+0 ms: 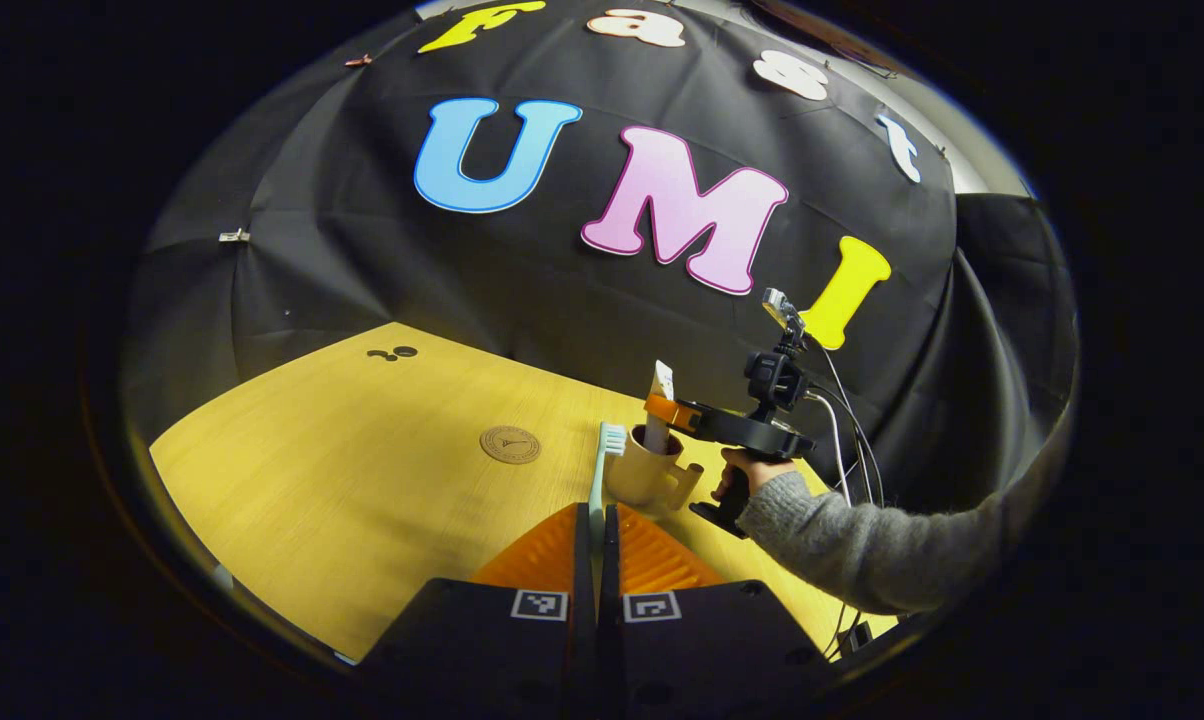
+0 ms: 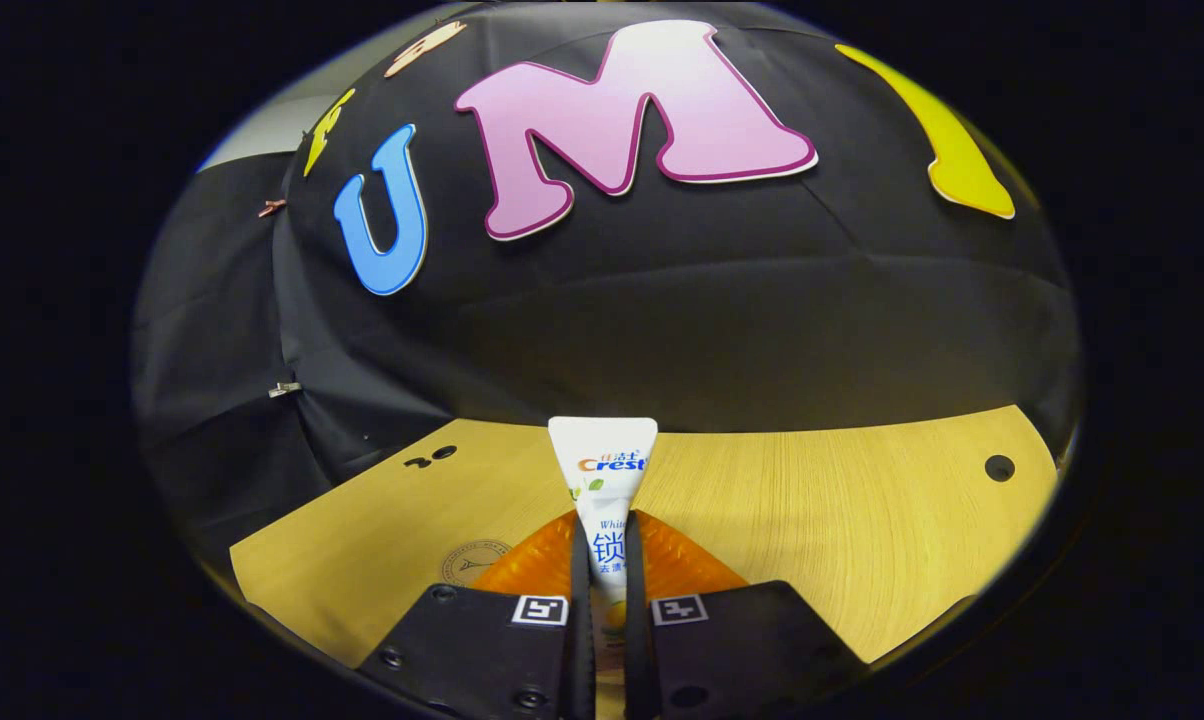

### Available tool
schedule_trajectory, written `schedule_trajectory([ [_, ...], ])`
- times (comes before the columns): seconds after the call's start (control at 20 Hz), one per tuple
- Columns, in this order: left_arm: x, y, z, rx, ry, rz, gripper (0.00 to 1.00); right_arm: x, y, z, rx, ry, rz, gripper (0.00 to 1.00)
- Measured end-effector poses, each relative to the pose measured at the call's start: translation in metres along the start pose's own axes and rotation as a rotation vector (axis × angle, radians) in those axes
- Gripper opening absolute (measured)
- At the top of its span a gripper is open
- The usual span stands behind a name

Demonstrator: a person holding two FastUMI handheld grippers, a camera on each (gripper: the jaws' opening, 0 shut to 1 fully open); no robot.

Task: Put the toothbrush and toothpaste on the desktop into the cup, then pick up the cup and place it on the coaster on the desktop.

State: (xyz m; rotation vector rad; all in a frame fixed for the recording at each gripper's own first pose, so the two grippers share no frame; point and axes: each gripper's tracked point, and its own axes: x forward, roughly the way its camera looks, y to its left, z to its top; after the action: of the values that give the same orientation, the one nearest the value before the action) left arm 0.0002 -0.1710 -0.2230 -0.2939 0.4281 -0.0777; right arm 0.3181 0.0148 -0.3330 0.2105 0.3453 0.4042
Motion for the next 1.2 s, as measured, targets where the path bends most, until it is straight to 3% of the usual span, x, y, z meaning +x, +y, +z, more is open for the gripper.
schedule_trajectory([
  [0.35, 0.002, -0.011, 0.003, -0.008, -0.011, -0.026, 0.06, -0.010, 0.000, -0.021, -0.001, 0.056, -0.008, 0.22],
  [0.5, 0.005, -0.020, 0.010, -0.016, -0.030, -0.049, 0.06, -0.019, -0.001, -0.010, 0.024, 0.016, -0.021, 0.28],
  [0.55, 0.008, -0.023, 0.017, -0.020, -0.042, -0.058, 0.06, -0.020, -0.002, -0.002, 0.034, 0.001, -0.028, 0.26],
  [0.6, 0.014, -0.026, 0.023, -0.025, -0.056, -0.067, 0.06, -0.024, -0.005, 0.005, 0.048, -0.013, -0.033, 0.28],
  [0.65, 0.019, -0.028, 0.031, -0.029, -0.074, -0.076, 0.06, -0.028, -0.008, 0.014, 0.066, -0.030, -0.039, 0.40],
  [0.7, 0.027, -0.033, 0.040, -0.035, -0.092, -0.087, 0.06, -0.032, -0.011, 0.024, 0.087, -0.051, -0.043, 0.40],
  [0.75, 0.035, -0.036, 0.049, -0.041, -0.111, -0.100, 0.06, -0.038, -0.015, 0.033, 0.105, -0.073, -0.049, 0.30],
  [0.8, 0.046, -0.041, 0.057, -0.049, -0.128, -0.113, 0.06, -0.046, -0.020, 0.044, 0.117, -0.095, -0.054, 0.41],
  [1.0, 0.102, -0.054, 0.090, -0.072, -0.211, -0.152, 0.06, -0.098, -0.045, 0.069, 0.041, -0.139, -0.093, 0.43],
  [1.2, 0.153, -0.075, 0.114, -0.094, -0.287, -0.208, 0.06, -0.148, -0.048, 0.058, 0.040, -0.112, -0.087, 0.43],
])
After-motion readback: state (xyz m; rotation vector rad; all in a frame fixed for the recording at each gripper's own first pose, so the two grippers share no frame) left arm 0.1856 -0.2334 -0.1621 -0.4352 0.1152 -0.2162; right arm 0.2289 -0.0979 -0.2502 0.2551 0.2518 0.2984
